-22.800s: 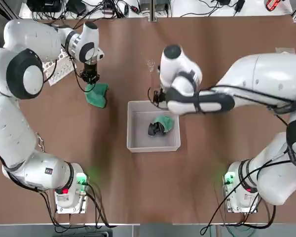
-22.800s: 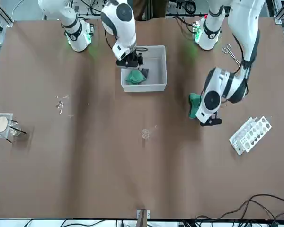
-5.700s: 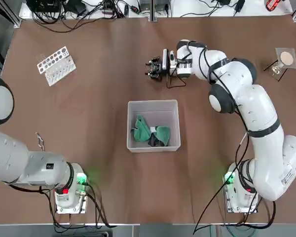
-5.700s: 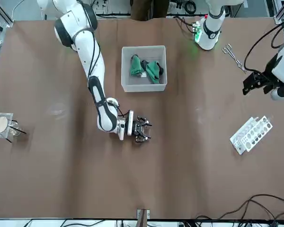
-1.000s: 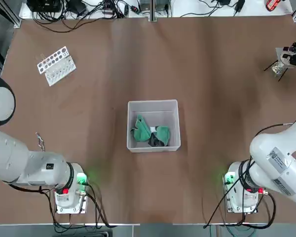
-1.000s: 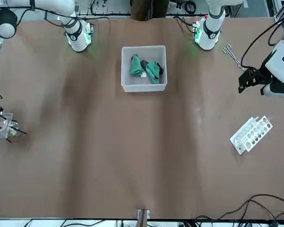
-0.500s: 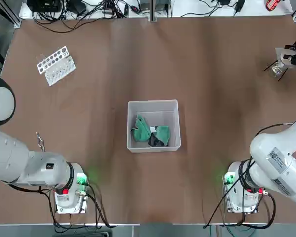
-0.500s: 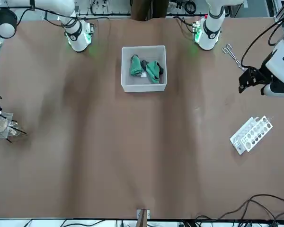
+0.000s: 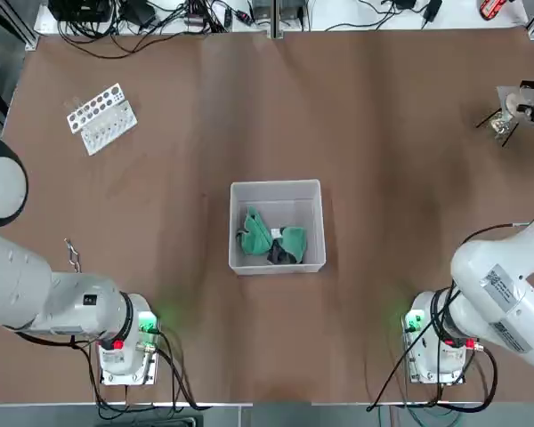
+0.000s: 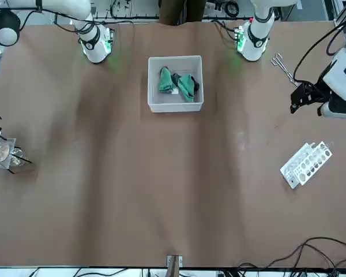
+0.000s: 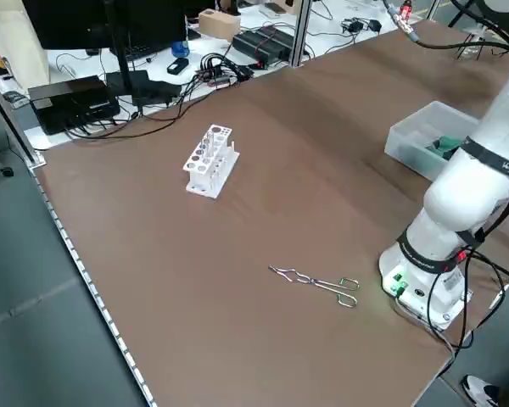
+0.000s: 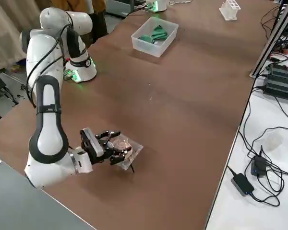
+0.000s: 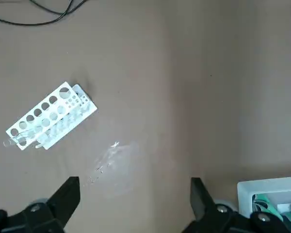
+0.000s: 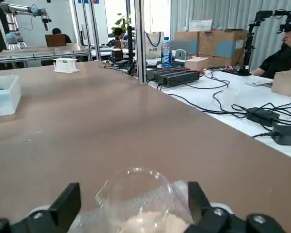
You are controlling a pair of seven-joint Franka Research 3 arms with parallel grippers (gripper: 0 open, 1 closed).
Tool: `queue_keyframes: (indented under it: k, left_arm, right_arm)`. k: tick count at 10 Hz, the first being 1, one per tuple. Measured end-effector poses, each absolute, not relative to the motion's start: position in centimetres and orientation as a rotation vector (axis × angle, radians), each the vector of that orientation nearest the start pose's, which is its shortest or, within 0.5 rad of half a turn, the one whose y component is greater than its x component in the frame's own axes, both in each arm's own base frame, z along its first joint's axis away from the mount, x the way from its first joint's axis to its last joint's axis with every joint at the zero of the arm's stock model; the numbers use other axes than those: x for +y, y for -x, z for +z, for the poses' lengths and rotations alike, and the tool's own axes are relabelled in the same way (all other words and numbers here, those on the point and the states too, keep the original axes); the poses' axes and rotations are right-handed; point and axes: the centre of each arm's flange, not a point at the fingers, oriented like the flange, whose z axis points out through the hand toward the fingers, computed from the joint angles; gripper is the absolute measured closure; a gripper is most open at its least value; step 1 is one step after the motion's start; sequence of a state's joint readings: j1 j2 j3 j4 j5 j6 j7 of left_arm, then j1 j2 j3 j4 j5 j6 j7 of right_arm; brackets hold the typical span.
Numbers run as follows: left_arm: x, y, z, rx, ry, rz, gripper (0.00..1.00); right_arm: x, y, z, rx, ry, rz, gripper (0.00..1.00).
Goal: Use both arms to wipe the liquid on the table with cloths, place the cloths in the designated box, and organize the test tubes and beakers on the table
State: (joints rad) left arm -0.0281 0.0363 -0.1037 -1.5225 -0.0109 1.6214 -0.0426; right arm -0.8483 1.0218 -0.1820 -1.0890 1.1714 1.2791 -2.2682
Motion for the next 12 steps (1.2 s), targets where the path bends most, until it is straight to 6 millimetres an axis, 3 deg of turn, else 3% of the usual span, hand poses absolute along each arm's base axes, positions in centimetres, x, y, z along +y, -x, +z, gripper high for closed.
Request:
queue_keyframes:
  k: [3, 5, 6, 8, 12]
  left_arm:
    - [-7.5, -56.6, 63.2, 0.140, 3.157, -0.098, 0.00]
    - [-7.5, -56.6, 63.2, 0.139, 3.157, -0.099, 0.00]
    - [-7.5, -56.6, 63.2, 0.140, 3.157, -0.099, 0.00]
    - [-7.5, -56.6, 63.2, 0.140, 3.157, -0.099, 0.00]
    - [-7.5, -56.6, 63.3, 0.141, 3.157, -0.099, 0.00]
  right_arm:
    - [-54.7, -45.7, 23.0, -1.097, 1.864, -1.328, 0.01]
    - [-55.1, -45.8, 26.4, -1.129, 1.871, -1.285, 0.01]
    - [-54.2, -47.1, 28.5, -1.122, 1.869, -1.219, 0.01]
    - [-50.2, -51.5, 31.8, -1.098, 1.891, -1.025, 0.01]
    - [-35.6, -62.6, 34.1, -1.114, 1.838, -0.729, 0.01]
